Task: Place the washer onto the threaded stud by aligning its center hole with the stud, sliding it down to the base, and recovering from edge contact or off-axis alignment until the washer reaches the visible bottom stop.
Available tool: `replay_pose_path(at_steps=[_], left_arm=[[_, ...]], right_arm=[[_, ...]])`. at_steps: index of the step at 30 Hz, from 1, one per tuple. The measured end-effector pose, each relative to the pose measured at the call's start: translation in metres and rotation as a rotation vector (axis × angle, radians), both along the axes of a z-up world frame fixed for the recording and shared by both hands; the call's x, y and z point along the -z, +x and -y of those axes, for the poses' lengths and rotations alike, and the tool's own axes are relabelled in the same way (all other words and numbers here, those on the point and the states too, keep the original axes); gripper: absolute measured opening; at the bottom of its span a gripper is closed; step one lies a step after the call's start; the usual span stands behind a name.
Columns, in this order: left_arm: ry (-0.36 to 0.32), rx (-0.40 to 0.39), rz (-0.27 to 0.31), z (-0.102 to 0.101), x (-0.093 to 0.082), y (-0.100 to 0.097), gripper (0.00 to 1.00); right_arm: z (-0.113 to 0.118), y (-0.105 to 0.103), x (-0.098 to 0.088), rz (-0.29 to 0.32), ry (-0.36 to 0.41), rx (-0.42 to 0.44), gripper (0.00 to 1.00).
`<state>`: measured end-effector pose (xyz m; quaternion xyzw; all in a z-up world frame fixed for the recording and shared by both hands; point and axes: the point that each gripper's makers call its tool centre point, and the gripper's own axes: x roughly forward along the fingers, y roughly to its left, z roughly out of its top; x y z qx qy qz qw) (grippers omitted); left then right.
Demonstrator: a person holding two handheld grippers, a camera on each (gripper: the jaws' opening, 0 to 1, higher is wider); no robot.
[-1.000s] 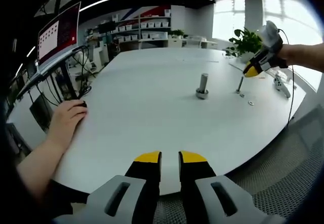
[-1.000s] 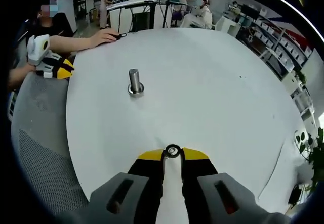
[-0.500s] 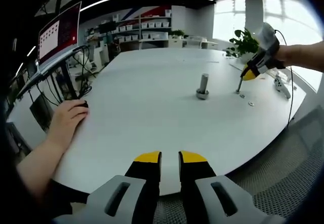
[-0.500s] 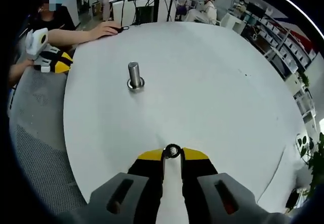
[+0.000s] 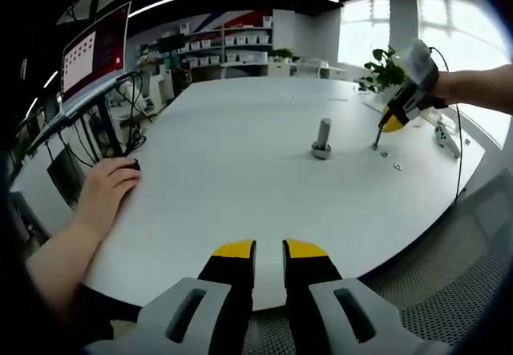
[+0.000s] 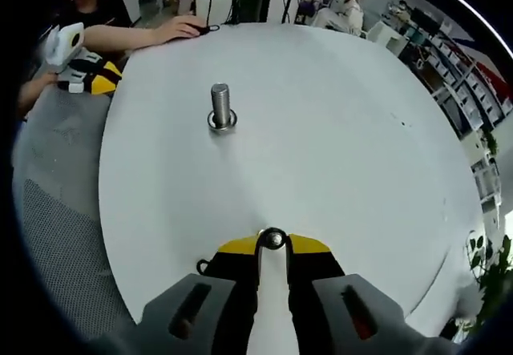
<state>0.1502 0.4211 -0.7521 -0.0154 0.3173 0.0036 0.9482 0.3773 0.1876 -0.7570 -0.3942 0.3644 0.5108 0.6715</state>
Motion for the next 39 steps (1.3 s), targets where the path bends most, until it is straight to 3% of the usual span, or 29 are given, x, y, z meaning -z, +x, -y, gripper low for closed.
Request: replay_pose_path(at_steps=[15, 20, 33, 39], left_arm=[[-0.004, -0.005, 0.001, 0.0, -0.001, 0.001, 0.11], [-0.004, -0.006, 0.0, -0.001, -0.001, 0.001, 0.11], [-0.005, -0.007, 0.001, -0.001, -0.001, 0.001, 0.11], [-0.005, -0.004, 0.003, -0.001, -0.001, 0.001, 0.11]], right_arm=[[-0.002, 0.0, 0.028, -0.059, -0.034, 0.015, 0.15], [-0.004, -0.001, 0.026, -0.056, 0.003, 0.041, 0.28], [0.018, -0.024, 0.022, -0.088, 0.067, 0.128, 0.29], [0.032, -0.043, 0.029, -0.108, 0.056, 0.146, 0.29]])
